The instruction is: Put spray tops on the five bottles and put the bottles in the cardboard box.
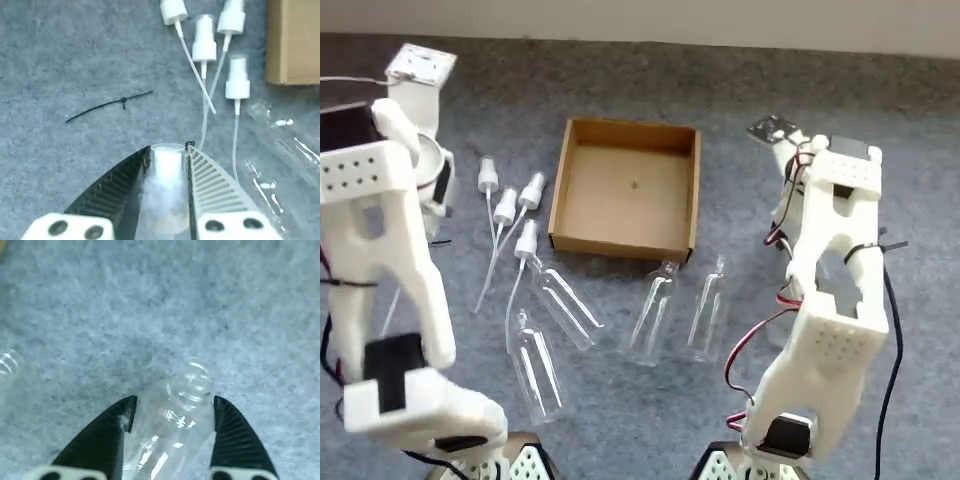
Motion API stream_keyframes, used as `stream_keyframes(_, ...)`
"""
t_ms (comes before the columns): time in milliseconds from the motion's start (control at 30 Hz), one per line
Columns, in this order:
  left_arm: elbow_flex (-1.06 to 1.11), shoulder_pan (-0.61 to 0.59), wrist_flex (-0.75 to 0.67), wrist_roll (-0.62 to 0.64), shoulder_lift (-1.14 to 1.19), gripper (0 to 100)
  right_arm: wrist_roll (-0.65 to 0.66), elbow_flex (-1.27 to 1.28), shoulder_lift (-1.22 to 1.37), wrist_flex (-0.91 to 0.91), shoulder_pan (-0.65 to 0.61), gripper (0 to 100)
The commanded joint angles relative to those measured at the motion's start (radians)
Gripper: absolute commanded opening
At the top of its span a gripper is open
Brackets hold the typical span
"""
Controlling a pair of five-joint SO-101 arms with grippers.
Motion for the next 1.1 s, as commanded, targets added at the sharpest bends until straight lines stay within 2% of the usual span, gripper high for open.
stream_keyframes(0,0.208,0.051,0.002,-0.008,-0.236,5,0.015,-0.008,0.002,-0.013,-0.010,13.0)
stream_keyframes(100,0.349,0.076,-0.031,-0.005,-0.315,5,0.009,-0.001,0.031,-0.012,-0.010,13.0)
stream_keyframes(333,0.642,0.081,-0.203,-0.003,-0.464,5,0.008,-0.008,0.157,-0.012,-0.010,13.0)
stream_keyframes(600,0.963,0.108,-0.480,-0.002,-0.604,5,0.006,-0.008,0.186,-0.012,-0.018,13.0)
stream_keyframes(733,1.036,0.137,-0.563,0.035,-0.613,5,-0.068,-0.018,0.180,-0.013,-0.013,13.0)
stream_keyframes(933,1.087,0.136,-0.620,0.097,-0.613,5,-0.064,-0.047,0.091,-0.102,-0.013,13.0)
stream_keyframes(1067,1.104,0.140,-0.638,0.118,-0.619,5,-0.064,-0.045,0.048,-0.061,-0.012,13.5)
